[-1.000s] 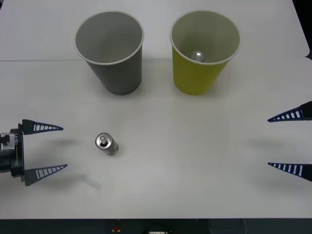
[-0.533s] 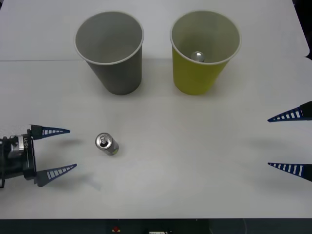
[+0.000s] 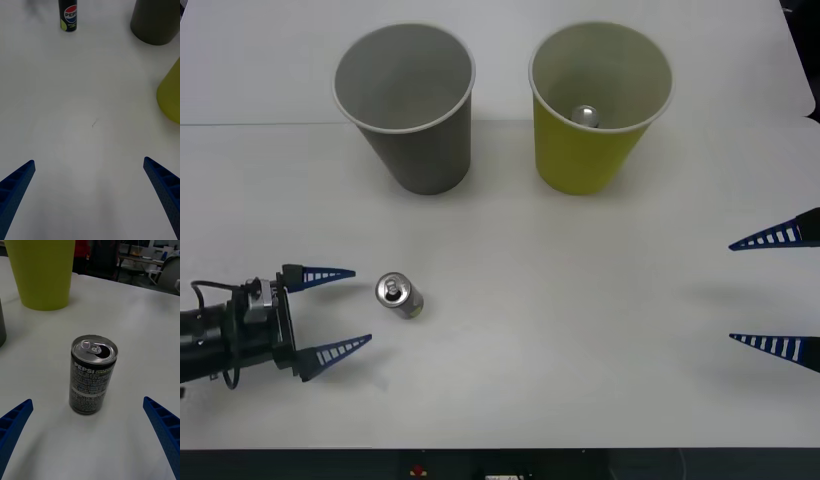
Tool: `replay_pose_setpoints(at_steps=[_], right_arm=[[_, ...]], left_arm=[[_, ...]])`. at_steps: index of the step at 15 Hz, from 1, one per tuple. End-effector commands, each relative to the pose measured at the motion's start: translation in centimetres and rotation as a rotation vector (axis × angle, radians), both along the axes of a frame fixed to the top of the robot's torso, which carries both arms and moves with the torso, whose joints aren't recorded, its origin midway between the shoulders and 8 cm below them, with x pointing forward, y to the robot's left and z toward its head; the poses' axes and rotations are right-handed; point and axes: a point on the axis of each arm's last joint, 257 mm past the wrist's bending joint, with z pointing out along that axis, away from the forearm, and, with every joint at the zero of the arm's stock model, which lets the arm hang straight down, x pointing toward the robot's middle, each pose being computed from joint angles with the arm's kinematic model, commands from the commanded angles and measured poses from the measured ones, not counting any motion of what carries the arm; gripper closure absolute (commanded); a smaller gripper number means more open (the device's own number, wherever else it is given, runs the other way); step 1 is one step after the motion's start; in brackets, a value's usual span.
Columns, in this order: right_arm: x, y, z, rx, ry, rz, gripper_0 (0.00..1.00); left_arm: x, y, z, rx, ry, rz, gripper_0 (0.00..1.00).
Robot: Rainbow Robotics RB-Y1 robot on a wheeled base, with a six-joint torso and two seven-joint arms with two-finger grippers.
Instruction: Put the can into the green bin and the plastic bottle into the gray bin
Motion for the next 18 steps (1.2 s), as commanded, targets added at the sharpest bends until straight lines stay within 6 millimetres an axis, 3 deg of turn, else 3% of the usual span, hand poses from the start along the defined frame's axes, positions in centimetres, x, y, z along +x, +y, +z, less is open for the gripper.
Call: replay_pose_setpoints(at_steps=[1, 13, 17, 18], right_arm=[[0.0, 0.0, 0.0, 0.0, 0.0, 0.0, 0.0], [0.0, 0.0, 0.0, 0.0, 0.0, 0.0, 0.0], [0.0, 0.0, 0.0, 0.0, 0.0, 0.0, 0.0], [0.0, 0.0, 0.0, 0.0, 0.0, 0.0, 0.0]], left_arm=[[0.7, -1.0, -0.4, -0.007, -0.004, -0.003, 0.0], [2.9, -6.1, -1.6, -0.031, -0.018, -0.005, 0.0], [3.4, -6.8, -1.5, -0.031, -0.031, -0.008, 0.0], [3.4, -6.8, -1.5, -0.031, -0.031, -0.008, 0.12]])
